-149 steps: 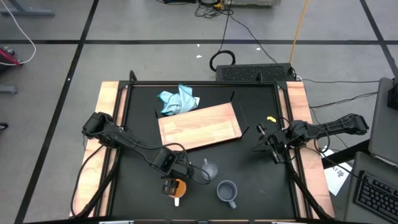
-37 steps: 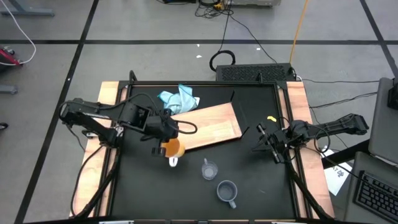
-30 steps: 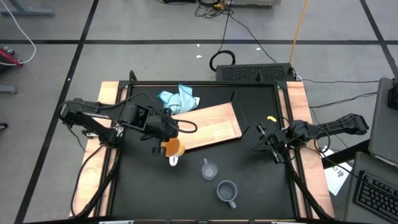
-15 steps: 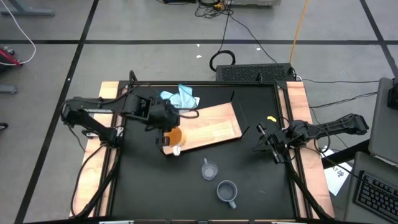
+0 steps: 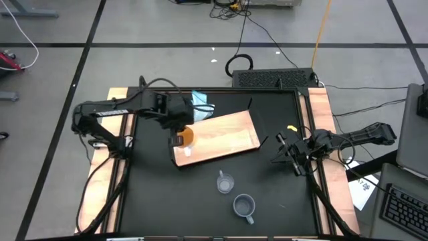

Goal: Stack small to large cups/mugs on shelf
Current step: Put the yellow mug on the shelf

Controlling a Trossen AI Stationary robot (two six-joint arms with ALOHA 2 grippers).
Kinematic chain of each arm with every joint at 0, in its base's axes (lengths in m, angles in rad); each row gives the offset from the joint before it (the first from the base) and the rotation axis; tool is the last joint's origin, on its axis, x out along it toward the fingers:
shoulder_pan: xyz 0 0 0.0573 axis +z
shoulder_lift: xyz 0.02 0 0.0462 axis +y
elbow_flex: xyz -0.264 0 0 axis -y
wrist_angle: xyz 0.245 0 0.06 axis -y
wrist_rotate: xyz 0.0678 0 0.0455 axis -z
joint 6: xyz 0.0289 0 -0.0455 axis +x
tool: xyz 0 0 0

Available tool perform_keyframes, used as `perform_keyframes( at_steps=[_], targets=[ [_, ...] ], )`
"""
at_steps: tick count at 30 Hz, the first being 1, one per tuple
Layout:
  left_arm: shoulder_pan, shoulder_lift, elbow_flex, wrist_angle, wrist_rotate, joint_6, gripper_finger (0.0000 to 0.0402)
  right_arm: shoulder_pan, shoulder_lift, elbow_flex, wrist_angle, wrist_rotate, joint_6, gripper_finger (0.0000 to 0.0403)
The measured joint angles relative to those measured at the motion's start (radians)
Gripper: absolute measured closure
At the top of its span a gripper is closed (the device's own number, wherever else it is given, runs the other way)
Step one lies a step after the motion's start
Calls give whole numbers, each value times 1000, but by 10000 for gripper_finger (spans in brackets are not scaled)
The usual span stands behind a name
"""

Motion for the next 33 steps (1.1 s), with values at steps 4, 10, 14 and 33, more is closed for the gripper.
perform_keyframes(
  at_steps=[4,10,14,33],
  targets=[
    [1,83,61,-20,16,42,391,0,0,0,0,0,-1,378],
    [22,165,137,-27,41,81,391,0,0,0,0,0,10,378],
    [46,168,139,-28,61,77,391,0,0,0,0,0,27,378],
    [85,166,130,-1,74,80,391,0,0,0,0,0,38,378]
  ],
)
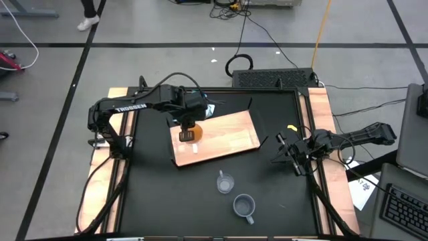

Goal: Stack small to large cups/mugs on shelf
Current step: Put the yellow mug on the shelf

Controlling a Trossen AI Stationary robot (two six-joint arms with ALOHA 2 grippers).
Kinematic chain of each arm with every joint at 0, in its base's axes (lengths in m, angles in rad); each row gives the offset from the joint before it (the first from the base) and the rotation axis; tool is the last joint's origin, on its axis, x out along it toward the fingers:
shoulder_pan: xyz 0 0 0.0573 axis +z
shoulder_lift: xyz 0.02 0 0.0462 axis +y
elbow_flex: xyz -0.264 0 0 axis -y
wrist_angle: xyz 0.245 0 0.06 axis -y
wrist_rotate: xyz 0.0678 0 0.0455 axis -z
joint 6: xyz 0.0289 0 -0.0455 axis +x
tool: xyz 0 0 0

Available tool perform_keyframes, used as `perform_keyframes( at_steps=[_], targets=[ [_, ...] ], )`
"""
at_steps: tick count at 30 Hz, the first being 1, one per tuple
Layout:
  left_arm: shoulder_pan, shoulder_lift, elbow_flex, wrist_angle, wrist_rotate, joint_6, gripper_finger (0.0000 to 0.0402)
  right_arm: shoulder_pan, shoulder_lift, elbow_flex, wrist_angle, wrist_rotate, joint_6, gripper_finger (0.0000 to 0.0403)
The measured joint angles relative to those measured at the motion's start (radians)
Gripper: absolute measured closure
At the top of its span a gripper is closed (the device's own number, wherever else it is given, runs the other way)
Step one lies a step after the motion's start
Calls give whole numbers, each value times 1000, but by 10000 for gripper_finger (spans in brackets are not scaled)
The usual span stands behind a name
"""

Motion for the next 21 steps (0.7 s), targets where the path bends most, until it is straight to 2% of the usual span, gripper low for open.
perform_keyframes(
  at_steps=[14,21],
  targets=[
    [15,-14,-3,0,7,23,391,0,0,0,0,0,0,378],
    [19,-79,-131,57,2,25,391,0,0,0,1,0,26,378]
  ],
)
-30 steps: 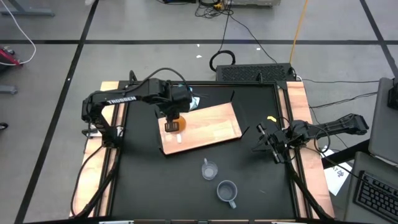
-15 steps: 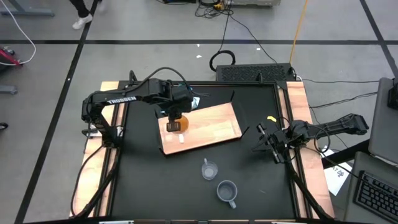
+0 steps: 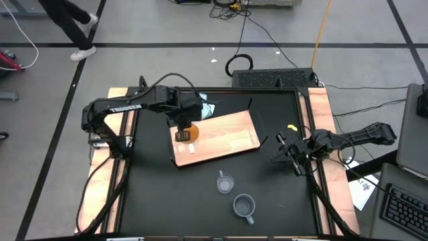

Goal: Stack small to large cups/mugs on shelf
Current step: Put the yellow mug on the shelf

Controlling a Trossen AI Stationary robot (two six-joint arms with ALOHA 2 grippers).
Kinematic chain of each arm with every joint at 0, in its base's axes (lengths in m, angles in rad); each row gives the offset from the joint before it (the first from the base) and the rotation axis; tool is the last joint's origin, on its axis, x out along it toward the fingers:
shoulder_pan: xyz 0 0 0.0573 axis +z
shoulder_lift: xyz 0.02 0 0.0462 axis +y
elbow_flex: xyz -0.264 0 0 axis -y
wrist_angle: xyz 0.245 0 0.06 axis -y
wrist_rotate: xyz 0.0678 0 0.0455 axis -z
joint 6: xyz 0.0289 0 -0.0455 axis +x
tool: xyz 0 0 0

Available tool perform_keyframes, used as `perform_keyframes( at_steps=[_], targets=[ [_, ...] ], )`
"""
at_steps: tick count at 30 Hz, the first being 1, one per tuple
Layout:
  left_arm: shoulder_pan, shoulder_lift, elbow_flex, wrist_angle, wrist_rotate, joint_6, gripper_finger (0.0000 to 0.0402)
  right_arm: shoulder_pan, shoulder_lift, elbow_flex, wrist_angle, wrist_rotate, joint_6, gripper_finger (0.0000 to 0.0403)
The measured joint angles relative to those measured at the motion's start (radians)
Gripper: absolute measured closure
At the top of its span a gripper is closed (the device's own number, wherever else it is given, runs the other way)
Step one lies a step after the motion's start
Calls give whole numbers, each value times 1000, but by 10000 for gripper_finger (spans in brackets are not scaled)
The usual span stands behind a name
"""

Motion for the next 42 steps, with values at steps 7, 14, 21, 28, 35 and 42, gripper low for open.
perform_keyframes(
  at_steps=[7,14,21,28,35,42],
  targets=[
    [9,-94,-121,83,5,-16,391,0,0,0,8,0,0,378],
    [9,-111,-180,80,17,-41,391,0,0,0,9,0,-5,378],
    [9,-109,-237,131,31,-39,391,0,0,0,30,0,-7,378],
    [9,-109,-296,193,28,-34,391,0,0,0,30,0,-7,378],
    [9,-109,-325,209,27,-35,391,0,0,0,30,0,-7,378],
    [9,-109,-325,228,27,-44,391,0,0,0,46,0,1,378]
  ],
)
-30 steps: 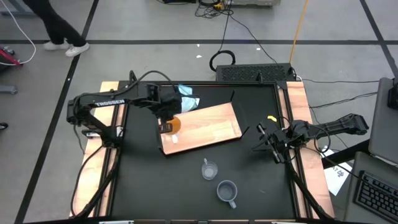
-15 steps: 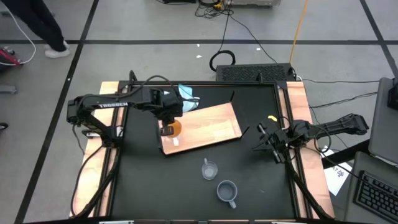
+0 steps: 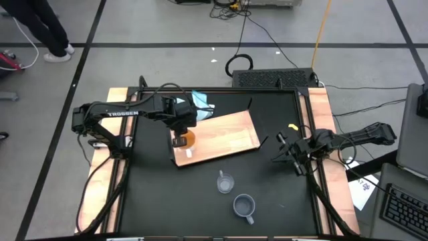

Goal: Stack small to large cups/mugs on shelf
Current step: Put the yellow mug on the shelf

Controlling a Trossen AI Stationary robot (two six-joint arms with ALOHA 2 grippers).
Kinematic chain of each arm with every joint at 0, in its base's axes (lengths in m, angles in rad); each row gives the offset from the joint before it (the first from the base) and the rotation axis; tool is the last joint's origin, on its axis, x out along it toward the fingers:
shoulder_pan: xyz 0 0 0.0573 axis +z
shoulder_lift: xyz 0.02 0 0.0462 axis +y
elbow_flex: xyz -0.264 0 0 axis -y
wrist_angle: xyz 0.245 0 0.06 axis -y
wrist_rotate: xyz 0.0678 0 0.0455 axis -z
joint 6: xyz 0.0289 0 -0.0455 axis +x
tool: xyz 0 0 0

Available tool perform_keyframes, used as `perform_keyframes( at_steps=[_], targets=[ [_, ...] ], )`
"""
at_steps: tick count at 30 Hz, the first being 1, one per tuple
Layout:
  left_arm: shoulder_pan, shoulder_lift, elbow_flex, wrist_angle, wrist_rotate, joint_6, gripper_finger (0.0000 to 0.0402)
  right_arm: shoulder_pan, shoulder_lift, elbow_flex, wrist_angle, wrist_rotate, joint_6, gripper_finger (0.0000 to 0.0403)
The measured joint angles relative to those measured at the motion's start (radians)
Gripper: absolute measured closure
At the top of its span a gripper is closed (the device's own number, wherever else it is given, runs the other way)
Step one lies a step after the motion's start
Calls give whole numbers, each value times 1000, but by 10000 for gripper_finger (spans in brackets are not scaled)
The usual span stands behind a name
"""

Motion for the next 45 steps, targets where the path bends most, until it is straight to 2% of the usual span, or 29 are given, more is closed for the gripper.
perform_keyframes(
  at_steps=[17,37,45],
  targets=[
    [-31,0,-4,26,-38,-11,391,0,0,0,7,0,-1,378],
    [6,0,-59,61,-15,-44,391,0,0,0,6,0,0,378],
    [-18,0,-59,64,-32,-40,391,0,0,0,6,0,-5,378]
  ],
)
